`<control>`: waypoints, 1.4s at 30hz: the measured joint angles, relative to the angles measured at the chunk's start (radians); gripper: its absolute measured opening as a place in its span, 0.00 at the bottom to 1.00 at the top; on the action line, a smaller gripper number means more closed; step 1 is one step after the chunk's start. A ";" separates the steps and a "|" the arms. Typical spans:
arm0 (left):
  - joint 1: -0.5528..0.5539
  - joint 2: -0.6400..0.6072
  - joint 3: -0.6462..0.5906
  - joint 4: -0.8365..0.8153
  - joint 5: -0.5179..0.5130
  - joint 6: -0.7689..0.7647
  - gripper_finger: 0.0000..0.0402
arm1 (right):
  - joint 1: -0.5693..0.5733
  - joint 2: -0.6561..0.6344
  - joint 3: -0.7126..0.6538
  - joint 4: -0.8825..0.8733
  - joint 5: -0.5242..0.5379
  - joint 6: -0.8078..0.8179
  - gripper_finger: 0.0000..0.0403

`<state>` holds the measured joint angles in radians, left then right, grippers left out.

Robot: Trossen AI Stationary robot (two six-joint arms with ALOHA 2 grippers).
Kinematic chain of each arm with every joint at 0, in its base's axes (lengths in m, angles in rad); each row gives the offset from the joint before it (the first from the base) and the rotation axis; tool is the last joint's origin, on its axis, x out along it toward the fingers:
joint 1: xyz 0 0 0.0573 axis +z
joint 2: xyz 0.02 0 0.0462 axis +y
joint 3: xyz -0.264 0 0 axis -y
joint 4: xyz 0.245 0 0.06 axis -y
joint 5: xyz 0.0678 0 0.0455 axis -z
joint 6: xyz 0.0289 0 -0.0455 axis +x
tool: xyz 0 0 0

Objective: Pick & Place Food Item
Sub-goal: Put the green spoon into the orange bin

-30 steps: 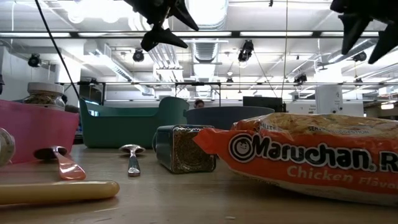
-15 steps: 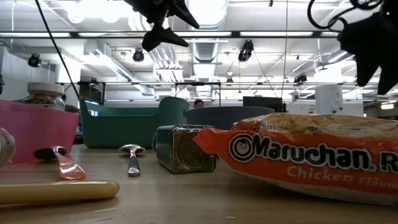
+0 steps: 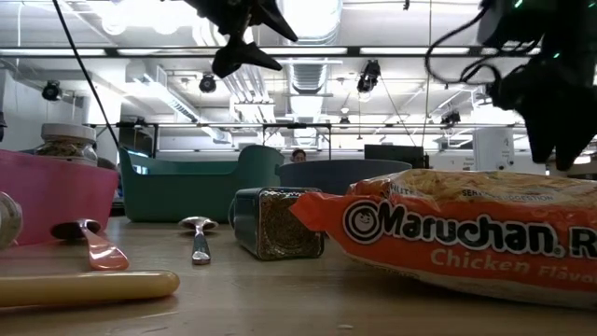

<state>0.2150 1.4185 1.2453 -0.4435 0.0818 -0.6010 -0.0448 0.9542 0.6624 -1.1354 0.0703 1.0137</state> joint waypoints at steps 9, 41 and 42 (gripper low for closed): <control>0.000 0.000 0.000 -0.034 0.000 0.000 0.62 | -0.168 0.188 -0.008 0.018 -0.072 -0.219 0.81; 0.001 0.001 0.000 -0.032 -0.002 0.000 0.62 | -0.290 0.371 -0.111 0.206 -0.132 -0.371 0.18; 0.001 0.001 0.000 -0.032 -0.002 0.000 0.62 | -0.290 0.377 -0.109 0.207 -0.135 -0.372 0.14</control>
<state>0.2157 1.4193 1.2449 -0.4758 0.0795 -0.6012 -0.3344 1.3316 0.5535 -0.9283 -0.0643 0.6417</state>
